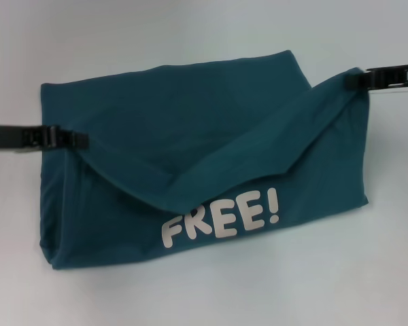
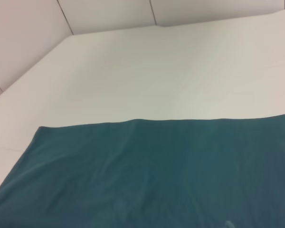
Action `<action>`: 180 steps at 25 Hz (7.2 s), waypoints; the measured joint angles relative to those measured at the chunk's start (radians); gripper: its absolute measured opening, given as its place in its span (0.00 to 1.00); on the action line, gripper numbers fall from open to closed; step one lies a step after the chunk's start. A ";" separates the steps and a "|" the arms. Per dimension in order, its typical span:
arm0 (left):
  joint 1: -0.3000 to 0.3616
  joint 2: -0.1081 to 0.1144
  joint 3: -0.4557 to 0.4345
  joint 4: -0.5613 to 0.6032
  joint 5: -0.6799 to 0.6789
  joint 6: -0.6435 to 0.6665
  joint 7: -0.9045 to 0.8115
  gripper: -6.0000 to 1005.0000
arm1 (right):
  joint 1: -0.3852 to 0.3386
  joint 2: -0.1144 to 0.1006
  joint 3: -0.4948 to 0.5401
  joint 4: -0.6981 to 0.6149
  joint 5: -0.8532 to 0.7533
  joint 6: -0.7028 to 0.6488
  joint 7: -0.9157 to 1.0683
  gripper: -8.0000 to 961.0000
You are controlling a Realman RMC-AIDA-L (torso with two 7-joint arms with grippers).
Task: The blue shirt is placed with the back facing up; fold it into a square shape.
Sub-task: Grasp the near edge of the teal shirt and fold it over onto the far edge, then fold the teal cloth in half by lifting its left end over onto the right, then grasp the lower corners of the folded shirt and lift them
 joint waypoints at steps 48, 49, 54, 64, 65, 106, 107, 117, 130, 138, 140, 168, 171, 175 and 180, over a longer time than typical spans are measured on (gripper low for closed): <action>-0.051 -0.018 0.186 -0.058 0.011 -0.350 0.018 0.02 | 0.067 -0.010 -0.149 0.342 0.008 0.439 -0.039 0.08; -0.049 -0.017 0.183 -0.053 0.012 -0.355 0.018 0.02 | 0.067 -0.008 -0.147 0.341 0.009 0.448 -0.039 0.08; -0.046 -0.013 0.179 -0.035 0.012 -0.368 0.026 0.02 | 0.070 -0.007 -0.142 0.339 0.012 0.494 -0.032 0.08; -0.055 -0.017 0.196 -0.041 0.013 -0.440 0.055 0.02 | 0.084 -0.004 -0.149 0.354 0.012 0.557 -0.029 0.08; -0.056 -0.018 0.201 -0.044 0.014 -0.449 0.057 0.02 | 0.085 -0.004 -0.149 0.357 0.012 0.561 -0.029 0.08; -0.052 -0.050 0.226 -0.159 0.142 -0.714 0.019 0.48 | 0.112 0.013 -0.226 0.429 0.003 0.714 -0.029 0.52; -0.050 -0.048 0.218 -0.159 0.142 -0.708 0.019 0.51 | 0.111 0.013 -0.226 0.430 0.002 0.713 -0.029 0.54; 0.017 -0.025 0.160 0.034 0.285 -0.307 -0.296 0.81 | 0.101 0.001 -0.226 0.412 0.002 0.626 -0.029 0.90; 0.030 -0.039 0.135 0.091 0.449 -0.076 -0.564 0.93 | 0.098 0.018 -0.230 0.336 -0.063 0.564 -0.030 0.97; 0.027 -0.031 0.034 0.017 0.451 -0.095 -0.595 0.93 | 0.098 0.023 -0.241 0.313 -0.085 0.554 -0.030 0.97; 0.028 -0.030 0.031 0.012 0.451 -0.091 -0.595 0.93 | 0.097 0.023 -0.241 0.313 -0.086 0.556 -0.032 0.97; -0.019 -0.028 0.028 -0.118 0.447 -0.101 -0.601 0.93 | 0.091 0.033 -0.241 0.289 -0.103 0.548 -0.030 0.97; -0.028 -0.029 0.026 -0.137 0.446 -0.108 -0.596 0.93 | 0.089 0.033 -0.241 0.289 -0.104 0.548 -0.030 0.97; -0.040 -0.029 0.030 -0.147 0.446 -0.117 -0.587 0.93 | 0.087 0.033 -0.241 0.289 -0.104 0.548 -0.029 0.97; -0.050 -0.031 0.026 -0.156 0.434 -0.121 -0.516 0.93 | 0.084 0.034 -0.241 0.289 -0.103 0.541 -0.031 0.97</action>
